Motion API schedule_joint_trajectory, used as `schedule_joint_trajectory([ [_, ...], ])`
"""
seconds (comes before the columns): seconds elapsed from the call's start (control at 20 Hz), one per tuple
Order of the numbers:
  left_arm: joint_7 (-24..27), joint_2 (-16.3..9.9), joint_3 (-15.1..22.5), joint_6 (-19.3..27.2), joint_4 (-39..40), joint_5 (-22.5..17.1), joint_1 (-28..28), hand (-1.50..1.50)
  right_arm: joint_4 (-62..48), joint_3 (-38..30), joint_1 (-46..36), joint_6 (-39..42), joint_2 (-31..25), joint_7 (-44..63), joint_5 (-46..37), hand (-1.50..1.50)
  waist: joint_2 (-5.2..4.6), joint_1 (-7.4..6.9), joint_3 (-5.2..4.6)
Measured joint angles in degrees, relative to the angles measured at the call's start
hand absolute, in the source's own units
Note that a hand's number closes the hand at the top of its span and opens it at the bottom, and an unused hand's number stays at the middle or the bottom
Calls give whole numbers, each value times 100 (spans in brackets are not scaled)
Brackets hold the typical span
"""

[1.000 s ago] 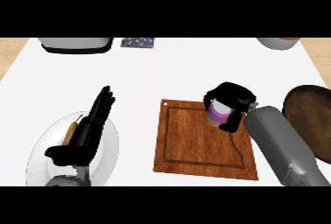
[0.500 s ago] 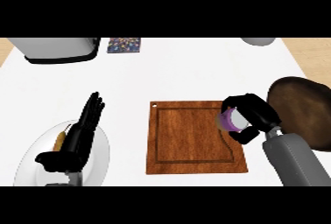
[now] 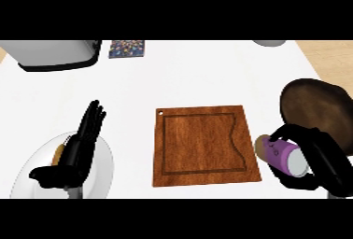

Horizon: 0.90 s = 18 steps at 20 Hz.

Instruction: Pick the can from the cutting board and place it in the pan

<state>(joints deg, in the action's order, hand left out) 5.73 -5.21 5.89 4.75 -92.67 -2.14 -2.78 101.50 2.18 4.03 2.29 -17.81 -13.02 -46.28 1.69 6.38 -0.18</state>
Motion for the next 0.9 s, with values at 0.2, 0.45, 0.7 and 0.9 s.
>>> schedule_joint_trajectory([
  [0.2,-1,-22,50,-99,-21,-9,55,0,1231,-564,970,194,62,364,698,150,-63,-174,6],
  [0.45,31,117,244,-119,63,111,179,0,1707,-1375,1398,398,178,661,1541,150,-129,-439,13],
  [0.7,-41,187,240,-180,262,124,481,0,845,-2043,921,142,132,390,1783,150,-159,-574,17],
  [0.9,-71,188,246,-224,242,124,510,0,-214,-2490,311,-424,-105,-129,1557,150,-175,-649,22],
])
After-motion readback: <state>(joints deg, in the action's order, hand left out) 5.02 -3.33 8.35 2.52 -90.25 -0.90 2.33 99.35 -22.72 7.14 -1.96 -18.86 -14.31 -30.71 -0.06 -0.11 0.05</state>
